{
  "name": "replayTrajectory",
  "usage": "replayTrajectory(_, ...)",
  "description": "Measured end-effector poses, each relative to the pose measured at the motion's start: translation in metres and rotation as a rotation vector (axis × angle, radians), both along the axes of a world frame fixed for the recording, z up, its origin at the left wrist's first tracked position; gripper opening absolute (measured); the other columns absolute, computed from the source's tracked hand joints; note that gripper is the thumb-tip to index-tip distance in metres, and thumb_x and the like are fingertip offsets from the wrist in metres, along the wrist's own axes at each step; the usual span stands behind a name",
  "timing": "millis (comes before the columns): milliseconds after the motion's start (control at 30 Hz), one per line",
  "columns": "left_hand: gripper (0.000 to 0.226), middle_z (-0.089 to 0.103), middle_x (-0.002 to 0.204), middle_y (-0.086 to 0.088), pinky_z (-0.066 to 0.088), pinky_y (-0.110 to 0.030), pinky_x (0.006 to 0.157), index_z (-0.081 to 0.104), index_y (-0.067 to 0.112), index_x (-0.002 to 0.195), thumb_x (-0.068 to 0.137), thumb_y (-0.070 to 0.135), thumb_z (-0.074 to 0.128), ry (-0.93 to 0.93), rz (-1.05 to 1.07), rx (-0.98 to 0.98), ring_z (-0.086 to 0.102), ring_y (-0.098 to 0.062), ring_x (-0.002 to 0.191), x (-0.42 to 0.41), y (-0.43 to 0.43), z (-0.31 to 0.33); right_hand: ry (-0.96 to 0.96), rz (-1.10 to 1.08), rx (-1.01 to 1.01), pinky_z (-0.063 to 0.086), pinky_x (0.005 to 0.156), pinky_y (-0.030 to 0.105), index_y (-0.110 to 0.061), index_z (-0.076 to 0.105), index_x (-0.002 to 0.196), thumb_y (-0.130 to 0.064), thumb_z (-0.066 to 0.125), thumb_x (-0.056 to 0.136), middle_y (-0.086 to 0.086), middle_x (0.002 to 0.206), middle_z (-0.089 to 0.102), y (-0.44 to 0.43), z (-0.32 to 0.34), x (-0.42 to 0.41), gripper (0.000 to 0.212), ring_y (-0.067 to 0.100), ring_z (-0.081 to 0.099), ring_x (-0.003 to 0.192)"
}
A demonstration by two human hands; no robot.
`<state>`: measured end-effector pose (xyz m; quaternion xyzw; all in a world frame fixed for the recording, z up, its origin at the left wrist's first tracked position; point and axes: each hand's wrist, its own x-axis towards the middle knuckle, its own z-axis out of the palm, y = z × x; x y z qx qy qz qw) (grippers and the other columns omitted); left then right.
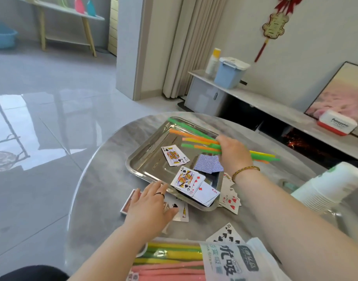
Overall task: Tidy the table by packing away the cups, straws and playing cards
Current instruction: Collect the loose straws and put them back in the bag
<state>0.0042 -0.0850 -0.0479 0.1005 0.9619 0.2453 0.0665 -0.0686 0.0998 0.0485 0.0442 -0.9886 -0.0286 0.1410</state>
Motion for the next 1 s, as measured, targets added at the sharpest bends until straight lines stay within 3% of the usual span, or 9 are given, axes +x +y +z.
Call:
replayTrajectory(133,0.062,0.013,0.152,0.011,0.003,-0.037,0.115,0.015,0.027,0.142,0.089,0.052,0.037,0.004,-0.027,-0.007,0.01,-0.007,0.14,-0.002,-0.002,0.002,0.161,-0.01,-0.462,0.033,0.064,0.031,-0.007,0.055,0.098,-0.003,0.047,0.085,0.017,0.083,0.06,0.012,0.024,0.016,0.015,0.032,0.054,0.079)
replayTrajectory(200,0.06,0.014,0.152,0.012,0.004,-0.035,0.115,0.018,0.028,0.141,0.089,0.052,0.036,0.024,-0.041,-0.002,0.012,-0.007,0.139,0.0,0.001,0.005,0.234,0.039,-0.715,0.036,0.057,0.023,-0.012,0.055,0.081,-0.003,0.047,0.085,0.006,0.066,0.055,0.022,0.038,0.035,0.012,0.014,0.054,0.065)
replayTrajectory(267,0.059,0.014,0.151,0.014,0.004,-0.031,0.114,0.021,0.029,0.14,0.089,0.051,0.038,0.058,-0.084,0.026,0.015,-0.006,0.138,0.005,0.006,0.008,0.322,0.036,-0.928,0.04,0.053,0.007,-0.023,0.05,0.07,-0.001,0.046,0.085,-0.007,0.051,0.055,0.037,0.053,0.06,0.027,-0.003,0.053,0.05)
replayTrajectory(433,0.054,0.025,0.147,0.017,0.019,-0.022,0.107,0.027,0.033,0.137,0.088,0.048,0.044,0.082,-0.279,0.078,0.027,-0.009,0.133,0.029,0.021,0.016,0.486,0.01,-1.307,0.042,0.044,0.011,-0.021,0.052,0.071,-0.001,0.043,0.088,-0.009,0.039,0.054,0.082,0.077,0.137,0.028,0.002,0.05,0.038)
replayTrajectory(533,0.047,0.035,0.142,0.017,0.026,-0.019,0.102,0.032,0.034,0.135,0.09,0.044,0.043,0.035,-0.382,0.087,0.036,-0.006,0.127,0.048,0.028,0.015,0.479,-0.001,-1.421,0.043,0.044,0.013,-0.023,0.053,0.071,-0.002,0.042,0.088,-0.007,0.041,0.051,0.101,0.076,0.182,0.029,0.005,0.048,0.037)
replayTrajectory(633,0.046,0.038,0.14,0.019,0.029,-0.015,0.096,0.032,0.036,0.134,0.09,0.043,0.042,0.043,-0.409,0.073,0.042,-0.003,0.122,0.068,0.034,0.01,0.422,-0.063,-1.383,0.042,0.041,0.012,-0.025,0.055,0.071,-0.002,0.044,0.088,-0.008,0.042,0.051,0.114,0.059,0.218,0.031,0.005,0.048,0.037)
replayTrajectory(800,0.063,0.018,0.15,0.017,0.013,-0.022,0.111,0.014,0.035,0.141,0.086,0.058,0.035,0.133,-0.457,-0.165,0.02,-0.003,0.136,0.095,0.051,-0.005,0.384,-0.181,-1.382,0.043,0.041,0.012,-0.019,0.053,0.073,0.001,0.048,0.086,-0.008,0.041,0.054,0.122,0.013,0.245,0.024,0.002,0.05,0.038)
replayTrajectory(1000,0.062,0.017,0.15,0.017,0.008,-0.02,0.111,0.014,0.035,0.14,0.086,0.056,0.038,0.178,-0.403,-0.194,0.02,-0.005,0.136,0.098,0.06,-0.002,0.392,-0.185,-1.457,0.043,0.042,0.01,-0.016,0.053,0.071,0.002,0.049,0.085,-0.008,0.041,0.055,0.127,-0.014,0.244,0.023,0.0,0.049,0.038)
